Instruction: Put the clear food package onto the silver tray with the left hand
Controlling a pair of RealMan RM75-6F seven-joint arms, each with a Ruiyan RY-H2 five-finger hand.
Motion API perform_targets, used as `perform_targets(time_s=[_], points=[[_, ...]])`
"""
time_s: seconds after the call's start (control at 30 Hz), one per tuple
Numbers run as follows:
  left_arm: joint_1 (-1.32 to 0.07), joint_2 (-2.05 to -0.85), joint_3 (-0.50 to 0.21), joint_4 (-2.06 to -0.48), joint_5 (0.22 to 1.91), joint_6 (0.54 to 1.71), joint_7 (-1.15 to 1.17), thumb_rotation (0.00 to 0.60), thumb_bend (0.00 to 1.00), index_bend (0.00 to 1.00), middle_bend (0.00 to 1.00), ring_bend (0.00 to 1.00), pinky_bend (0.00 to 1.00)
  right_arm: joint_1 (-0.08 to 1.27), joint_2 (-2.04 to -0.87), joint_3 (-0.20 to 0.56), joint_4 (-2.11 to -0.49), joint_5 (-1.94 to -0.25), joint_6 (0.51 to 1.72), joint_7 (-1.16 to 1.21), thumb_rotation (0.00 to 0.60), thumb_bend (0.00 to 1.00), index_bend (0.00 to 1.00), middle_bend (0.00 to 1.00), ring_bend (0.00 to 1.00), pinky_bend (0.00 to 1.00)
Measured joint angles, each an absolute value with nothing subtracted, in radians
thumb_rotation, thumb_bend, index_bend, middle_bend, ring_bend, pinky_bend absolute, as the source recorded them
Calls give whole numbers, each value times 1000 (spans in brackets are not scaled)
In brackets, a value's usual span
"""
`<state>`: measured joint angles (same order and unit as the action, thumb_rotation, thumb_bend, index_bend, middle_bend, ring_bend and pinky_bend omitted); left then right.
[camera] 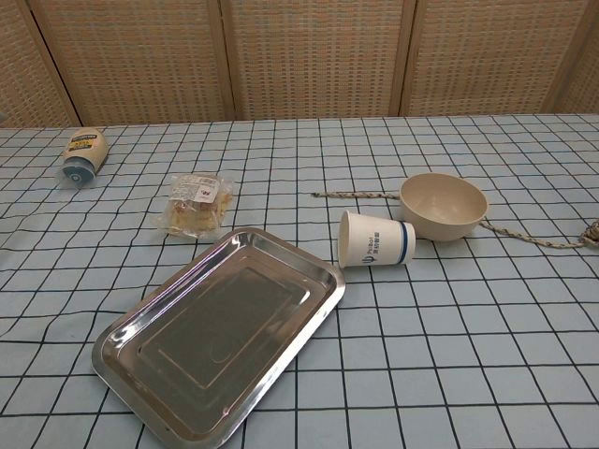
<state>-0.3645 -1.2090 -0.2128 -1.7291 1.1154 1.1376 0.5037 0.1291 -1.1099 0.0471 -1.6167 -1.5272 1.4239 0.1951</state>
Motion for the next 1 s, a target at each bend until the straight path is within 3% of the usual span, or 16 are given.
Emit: perform_targets(time_s=[0.37,0.63,1.0], points=[[-695,-1340,-300,-1619,685,950,764,600,0,0,0,0,0,149,-1116,64,-1579,-1466,1362,227,600,44,0,0,0,0],[-900,-1470,-293,-1447,438,858,867,600,0,0,0,0,0,155,-1117,76,-1551,-1442,1343,265,600,44,0,0,0,0],[-1056,-1612,-257,-1231,283,787,924,600,0,0,0,0,0,152,-1111,83,-1538,-1438,1346,294,600,43,0,0,0,0]])
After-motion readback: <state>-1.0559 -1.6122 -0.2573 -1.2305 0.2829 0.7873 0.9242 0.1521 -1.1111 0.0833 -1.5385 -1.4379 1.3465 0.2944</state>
